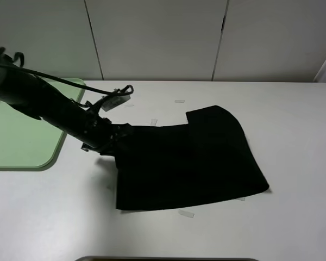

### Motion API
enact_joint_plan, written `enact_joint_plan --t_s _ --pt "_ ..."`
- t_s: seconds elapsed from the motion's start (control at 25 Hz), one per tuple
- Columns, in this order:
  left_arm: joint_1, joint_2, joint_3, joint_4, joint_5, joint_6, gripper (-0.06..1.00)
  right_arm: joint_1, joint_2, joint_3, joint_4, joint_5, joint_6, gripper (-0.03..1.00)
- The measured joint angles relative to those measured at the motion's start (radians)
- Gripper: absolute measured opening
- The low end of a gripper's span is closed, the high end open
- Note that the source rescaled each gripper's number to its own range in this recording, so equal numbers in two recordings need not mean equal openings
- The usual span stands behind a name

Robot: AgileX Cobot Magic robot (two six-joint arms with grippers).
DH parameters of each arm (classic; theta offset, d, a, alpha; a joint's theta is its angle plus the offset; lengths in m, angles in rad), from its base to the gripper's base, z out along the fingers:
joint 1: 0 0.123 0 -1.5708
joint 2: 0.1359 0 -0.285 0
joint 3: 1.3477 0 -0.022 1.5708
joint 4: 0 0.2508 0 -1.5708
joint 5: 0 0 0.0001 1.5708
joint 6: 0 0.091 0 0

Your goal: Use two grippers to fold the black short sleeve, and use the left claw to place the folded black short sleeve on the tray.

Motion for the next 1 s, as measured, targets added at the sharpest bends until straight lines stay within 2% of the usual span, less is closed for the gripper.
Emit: enact_joint_plan --t_s 0.16,0.32,0.4,0.48,0.6,0.72,0.84,1.0 --pt "0.09 -0.063 -0.022 0.348 -0.071 -0.14 0.06 0.0 0.0 0.0 0.0 0.0 0.0 1.0" --pt "0.131 -0.081 -0.074 0.721 -0.088 -0.191 0.06 0.0 0.0 0.0 0.0 0.0 0.0 1.0" --pt "0.133 -0.08 -0.102 0.866 -0.073 -0.201 0.06 0.0 0.0 0.0 0.0 0.0 0.0 1.0" --pt "0.133 -0.08 -0.129 0.954 -0.038 -0.208 0.06 0.0 0.0 0.0 0.0 0.0 0.0 1.0" --pt "0.133 -0.08 -0.181 0.984 0.048 -0.215 0.06 0.0 0.0 0.0 0.0 0.0 0.0 1.0" --pt "0.123 -0.08 -0.257 0.962 0.193 -0.243 0.06 0.0 0.0 0.0 0.0 0.0 0.0 1.0" --pt "0.098 -0.08 -0.339 0.895 0.365 -0.273 0.06 0.0 0.0 0.0 0.0 0.0 0.0 1.0" --pt "0.06 -0.08 -0.424 0.754 0.483 -0.295 0.06 0.0 0.0 0.0 0.0 0.0 0.0 1.0"
